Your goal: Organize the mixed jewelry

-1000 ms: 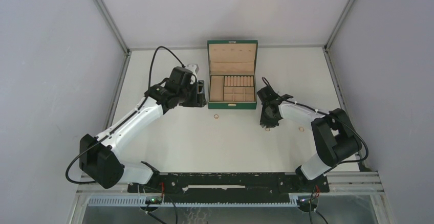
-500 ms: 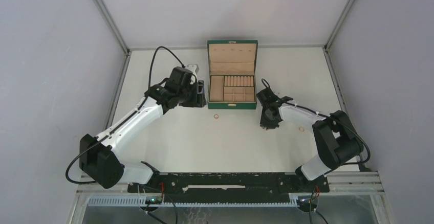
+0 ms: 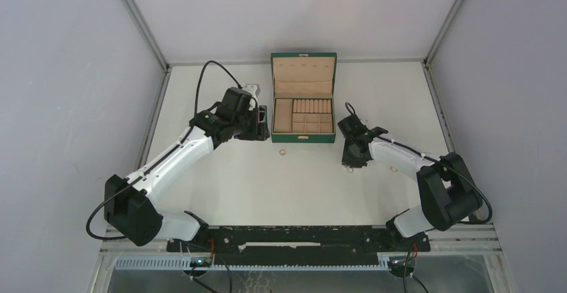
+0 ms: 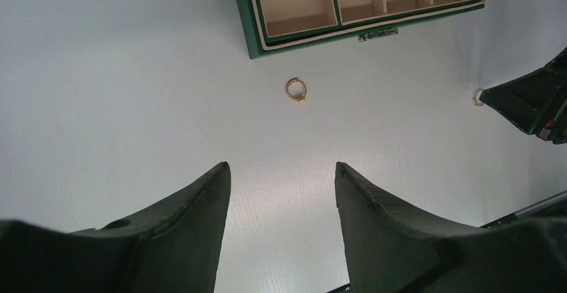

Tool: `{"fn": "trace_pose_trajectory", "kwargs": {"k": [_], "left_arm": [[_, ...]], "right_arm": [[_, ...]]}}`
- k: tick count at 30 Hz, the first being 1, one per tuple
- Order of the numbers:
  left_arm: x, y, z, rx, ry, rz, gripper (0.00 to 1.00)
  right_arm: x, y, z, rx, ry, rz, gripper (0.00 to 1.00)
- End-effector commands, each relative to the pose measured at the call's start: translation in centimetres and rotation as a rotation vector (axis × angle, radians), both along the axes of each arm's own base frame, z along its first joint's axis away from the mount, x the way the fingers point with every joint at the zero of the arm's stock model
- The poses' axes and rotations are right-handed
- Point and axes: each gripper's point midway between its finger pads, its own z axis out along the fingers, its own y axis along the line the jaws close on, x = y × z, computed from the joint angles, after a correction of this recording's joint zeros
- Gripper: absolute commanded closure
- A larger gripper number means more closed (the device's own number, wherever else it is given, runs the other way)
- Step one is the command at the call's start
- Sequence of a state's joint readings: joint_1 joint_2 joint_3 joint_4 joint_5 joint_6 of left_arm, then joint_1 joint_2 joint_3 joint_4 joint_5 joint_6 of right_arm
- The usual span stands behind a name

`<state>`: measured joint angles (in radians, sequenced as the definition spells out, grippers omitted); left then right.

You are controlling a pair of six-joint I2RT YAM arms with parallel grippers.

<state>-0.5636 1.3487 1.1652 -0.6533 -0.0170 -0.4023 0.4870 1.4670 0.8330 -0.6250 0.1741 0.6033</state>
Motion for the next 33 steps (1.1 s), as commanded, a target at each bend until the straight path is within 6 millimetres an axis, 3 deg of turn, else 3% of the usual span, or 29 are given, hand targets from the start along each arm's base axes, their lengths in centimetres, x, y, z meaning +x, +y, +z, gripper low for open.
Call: {"fn": "trace_pose_trajectory", "kwargs": {"k": [1,16,20,23,24,28,33], "left_arm": [[0.5,-0.7,1.5,-0.035,-0.036,-0.007,0.36],[0.4,-0.7,1.4,-0.036,-0.033,-0.004,0.36],[0.5,-0.7,1.4,-0.037,-0.032,-0.002,0.36],[0.5,-0.7,1.5,-0.037,-0.032,-0.002,0.36],[0.5,-0.7,1.6,-0.038,-0.034,-0.001,0.36],[0.5,-1.2,2.6,-0.071,-0.04,-0.011,0.35],[0.5,-2.6,4.8,-0.153,-0.041,-0.043,0.35]], "right_arm": [[-0.1,0.0,-0.5,-0.018,0.009,0.033,0.74],[-0.4,0.2,-1.9,-0.023,0.039,0.074,0.77],[-0.4,0.2,-1.8,-0.023,0.038,0.074,0.85],[-0.4,0.4,-1.7,-0.013,0.035,0.076,0.99],[-0.4,0.5,-1.5,-0.008,0.035,0.078,1.0],[0.0,1.9,0.5,0.068,0.008,0.114,1.0],[1.1,5.4,5.4,0.263,-0.081,0.173,1.0]]}}
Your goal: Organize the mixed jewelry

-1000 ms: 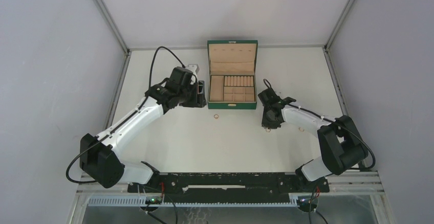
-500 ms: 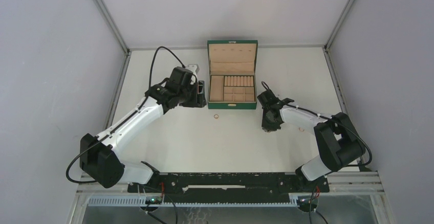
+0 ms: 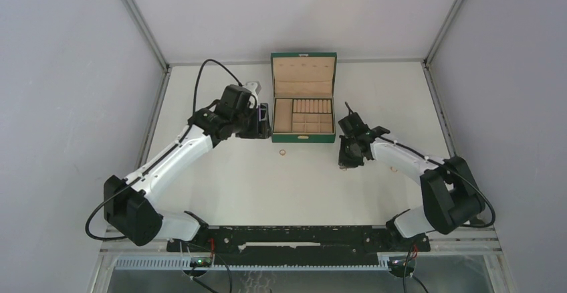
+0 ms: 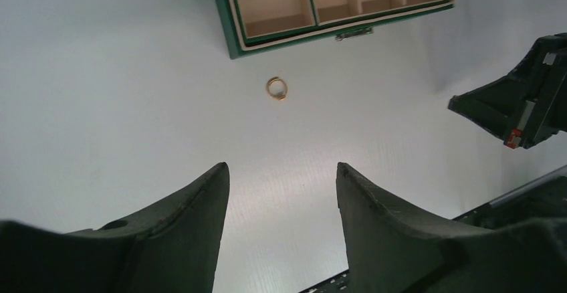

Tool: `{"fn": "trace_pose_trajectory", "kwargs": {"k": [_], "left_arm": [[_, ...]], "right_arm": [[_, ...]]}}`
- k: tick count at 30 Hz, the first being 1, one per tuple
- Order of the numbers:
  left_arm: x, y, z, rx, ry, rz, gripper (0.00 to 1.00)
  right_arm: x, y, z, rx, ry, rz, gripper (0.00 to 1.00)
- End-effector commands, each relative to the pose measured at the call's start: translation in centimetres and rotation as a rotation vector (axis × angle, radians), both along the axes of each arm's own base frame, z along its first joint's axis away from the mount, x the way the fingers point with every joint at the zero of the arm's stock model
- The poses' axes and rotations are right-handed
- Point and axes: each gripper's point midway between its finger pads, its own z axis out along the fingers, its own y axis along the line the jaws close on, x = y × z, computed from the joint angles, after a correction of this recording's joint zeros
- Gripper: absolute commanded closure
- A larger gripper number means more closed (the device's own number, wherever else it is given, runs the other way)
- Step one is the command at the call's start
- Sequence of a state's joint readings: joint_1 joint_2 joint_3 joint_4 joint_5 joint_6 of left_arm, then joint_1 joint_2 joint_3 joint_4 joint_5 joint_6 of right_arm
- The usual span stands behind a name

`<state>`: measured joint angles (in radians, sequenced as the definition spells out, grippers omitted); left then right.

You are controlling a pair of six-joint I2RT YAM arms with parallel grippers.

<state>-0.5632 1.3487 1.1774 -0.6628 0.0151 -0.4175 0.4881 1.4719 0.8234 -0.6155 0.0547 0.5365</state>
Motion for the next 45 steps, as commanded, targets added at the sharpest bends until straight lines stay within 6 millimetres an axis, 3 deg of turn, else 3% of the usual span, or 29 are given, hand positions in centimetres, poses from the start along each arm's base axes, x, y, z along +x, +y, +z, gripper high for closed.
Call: {"fn": "trace_pose_trajectory", "kwargs": {"k": [1,7,11,13,18,21,26,32,36,45], "left_arm": [[0.9,-2.4,4.8,-0.14,-0.058,-0.04,0.35],[0.7,-4.7,5.7,-0.245,-0.034,-0.106,0.35],[0.6,-4.9,5.3,-0.248,-0.017,-0.107,0.35],[0.5,-4.4,5.2,-0.232,-0.021,-0.096,0.35],[0.1,-2.7,4.0,-0.186,-0.015,-0.055,0.35],[0.0,-1.9,2.9,-0.146,0.001,-0.035,0.35],[-0.1,-1.5,2.0,-0.12,0.018,-0.02,0.35],[-0.3,-1.4,1.3,-0.112,0.037,-0.019,0.36],[-0.6,-1.5,1.0,-0.119,0.053,-0.027,0.36],[-2.3,-4.4,1.7,-0.264,0.091,-0.179,0.36]], "right_arm": [[2.6,4.5,6.7,0.231,-0.141,0.058,1.0],[5.2,10.4,11.8,0.533,-0.176,-0.016,1.0],[6.0,13.0,13.0,0.585,-0.165,-0.018,1.0],[6.0,12.9,12.3,0.534,-0.151,-0.012,1.0],[4.4,10.1,7.6,0.309,-0.083,0.003,1.0],[4.0,9.6,5.8,0.243,-0.069,0.019,1.0],[3.8,9.5,3.9,0.183,-0.044,0.002,1.0],[3.1,10.9,2.4,0.181,-0.011,0.017,1.0],[2.8,12.0,3.3,0.215,-0.036,0.06,1.0],[1.7,16.0,10.2,0.574,-0.15,0.25,1.0]]}}
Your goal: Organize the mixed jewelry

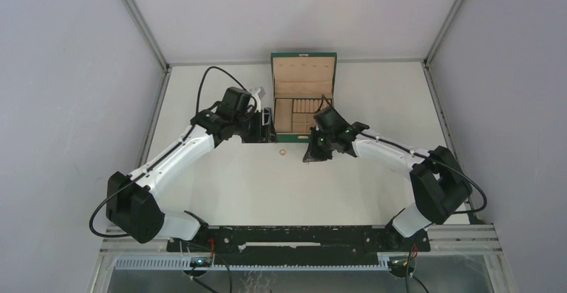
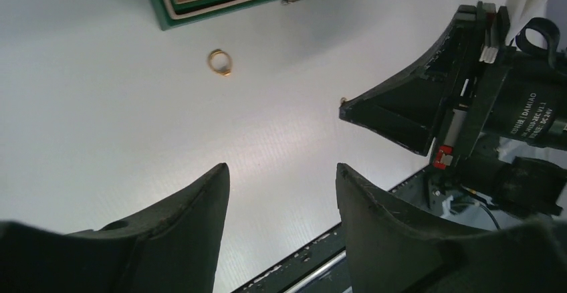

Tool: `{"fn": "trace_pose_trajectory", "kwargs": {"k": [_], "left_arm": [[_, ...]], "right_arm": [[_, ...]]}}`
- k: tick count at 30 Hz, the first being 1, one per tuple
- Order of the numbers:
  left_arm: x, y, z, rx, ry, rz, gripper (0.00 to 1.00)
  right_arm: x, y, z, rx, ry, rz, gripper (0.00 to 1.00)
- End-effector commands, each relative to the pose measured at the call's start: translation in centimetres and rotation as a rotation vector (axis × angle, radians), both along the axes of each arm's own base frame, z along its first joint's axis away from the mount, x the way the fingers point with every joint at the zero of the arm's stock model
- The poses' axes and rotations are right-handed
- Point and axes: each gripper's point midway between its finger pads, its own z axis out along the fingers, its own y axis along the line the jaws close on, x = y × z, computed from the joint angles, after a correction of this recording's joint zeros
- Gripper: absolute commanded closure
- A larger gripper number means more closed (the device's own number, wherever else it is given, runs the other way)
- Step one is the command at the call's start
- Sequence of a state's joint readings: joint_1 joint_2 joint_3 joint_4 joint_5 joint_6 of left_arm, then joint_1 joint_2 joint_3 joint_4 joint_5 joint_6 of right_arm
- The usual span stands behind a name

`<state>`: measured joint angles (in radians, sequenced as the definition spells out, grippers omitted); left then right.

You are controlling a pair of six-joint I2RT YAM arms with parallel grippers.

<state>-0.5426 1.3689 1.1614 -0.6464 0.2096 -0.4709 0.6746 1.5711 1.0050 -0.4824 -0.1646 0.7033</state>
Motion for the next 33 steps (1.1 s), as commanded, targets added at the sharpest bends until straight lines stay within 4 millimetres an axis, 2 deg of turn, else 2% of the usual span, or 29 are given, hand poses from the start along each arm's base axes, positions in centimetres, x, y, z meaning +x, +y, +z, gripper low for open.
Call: {"fn": "trace_pose_trajectory", "kwargs": {"k": [1,4,6,11,16,23,33], "left_arm": [[-1.0,-2.6,2.3,-0.156,-0.026,-0.131,0.36],[-2.1,-3.9,3.3,-0.232,-0.025,-0.234,0.37],[-2.3,-4.0,3.6,-0.241,-0.029,-0.249,0.37],[-2.0,-4.1,3.4,-0.239,-0.037,-0.249,0.37],[-1.7,-4.2,2.7,-0.228,-0.027,-0.237,0.38],[-0.8,-4.0,2.9,-0.213,-0.063,-0.207,0.38],[-0.2,-4.1,2.0,-0.203,-0.046,-0.179,0.38]], "right_arm": [[0.3,3.6,6.6,0.291,-0.135,0.137,1.0],[0.0,3.8,8.6,0.389,-0.121,0.157,1.0],[0.4,3.1,9.2,0.403,-0.102,0.104,1.0],[2.3,0.7,8.7,0.387,-0.004,-0.14,1.0],[3.5,0.4,8.3,0.364,-0.002,-0.265,1.0],[4.4,0.8,7.7,0.376,0.016,-0.315,1.0],[4.8,-0.3,8.3,0.362,-0.009,-0.364,1.0]]}}
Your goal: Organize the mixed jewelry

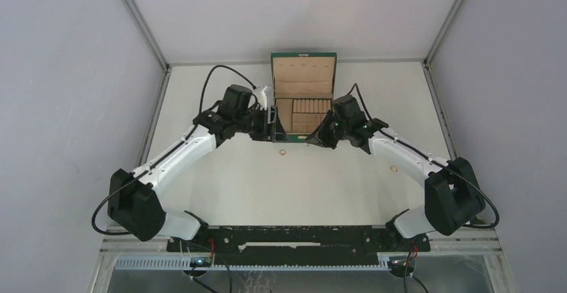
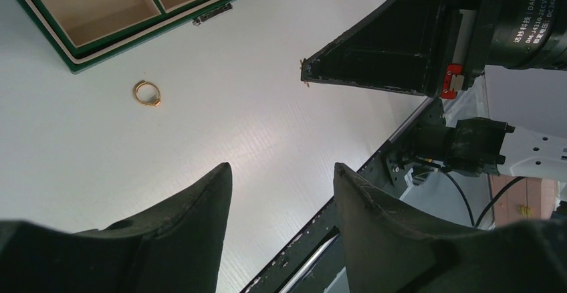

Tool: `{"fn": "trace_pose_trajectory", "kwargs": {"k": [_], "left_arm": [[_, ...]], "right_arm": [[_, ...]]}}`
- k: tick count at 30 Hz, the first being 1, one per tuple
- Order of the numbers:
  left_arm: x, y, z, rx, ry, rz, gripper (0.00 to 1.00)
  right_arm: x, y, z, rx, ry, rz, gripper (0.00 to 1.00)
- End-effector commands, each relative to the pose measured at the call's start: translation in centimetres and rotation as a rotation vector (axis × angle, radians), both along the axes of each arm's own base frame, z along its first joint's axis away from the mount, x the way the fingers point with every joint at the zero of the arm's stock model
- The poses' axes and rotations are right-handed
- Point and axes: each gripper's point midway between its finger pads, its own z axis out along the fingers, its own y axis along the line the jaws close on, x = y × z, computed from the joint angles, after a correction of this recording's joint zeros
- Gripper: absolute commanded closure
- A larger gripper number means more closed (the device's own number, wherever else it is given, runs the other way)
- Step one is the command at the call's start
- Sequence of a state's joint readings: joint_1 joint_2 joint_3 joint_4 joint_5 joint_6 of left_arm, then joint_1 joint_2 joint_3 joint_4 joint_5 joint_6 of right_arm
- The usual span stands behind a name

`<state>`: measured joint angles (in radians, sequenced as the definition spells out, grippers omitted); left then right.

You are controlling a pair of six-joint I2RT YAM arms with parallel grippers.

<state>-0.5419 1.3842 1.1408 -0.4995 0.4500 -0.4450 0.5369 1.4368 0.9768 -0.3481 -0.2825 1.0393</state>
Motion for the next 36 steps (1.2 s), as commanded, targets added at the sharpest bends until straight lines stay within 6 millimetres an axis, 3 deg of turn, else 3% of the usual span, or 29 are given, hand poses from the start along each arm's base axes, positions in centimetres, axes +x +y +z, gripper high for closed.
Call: {"fn": "trace_pose_trajectory", "kwargs": {"k": [1,13,21,36], "left_arm": [[0.6,-0.2,0.1,-0.011,-0.02,0.009,0.38],[0.7,-1.7,-0.3,-0.026,-0.006,0.007,0.41],[1.7,-2.9,-1.4,-0.026,0.007,0.019,0.43],[2.4,-4.7,-2.5,-0.042,0.029,-0.01,0.53]], "right_arm": [[0.8,-0.3,1.7,0.027,-0.035,-0.053,1.0],[1.8,0.4,2.5,0.17,0.12,-0.232,1.0],[1.8,2.0,2.4,0.256,0.207,-0.225,1.0],[2.0,2.3,2.4,0.271,0.213,-0.212,1.0]]}}
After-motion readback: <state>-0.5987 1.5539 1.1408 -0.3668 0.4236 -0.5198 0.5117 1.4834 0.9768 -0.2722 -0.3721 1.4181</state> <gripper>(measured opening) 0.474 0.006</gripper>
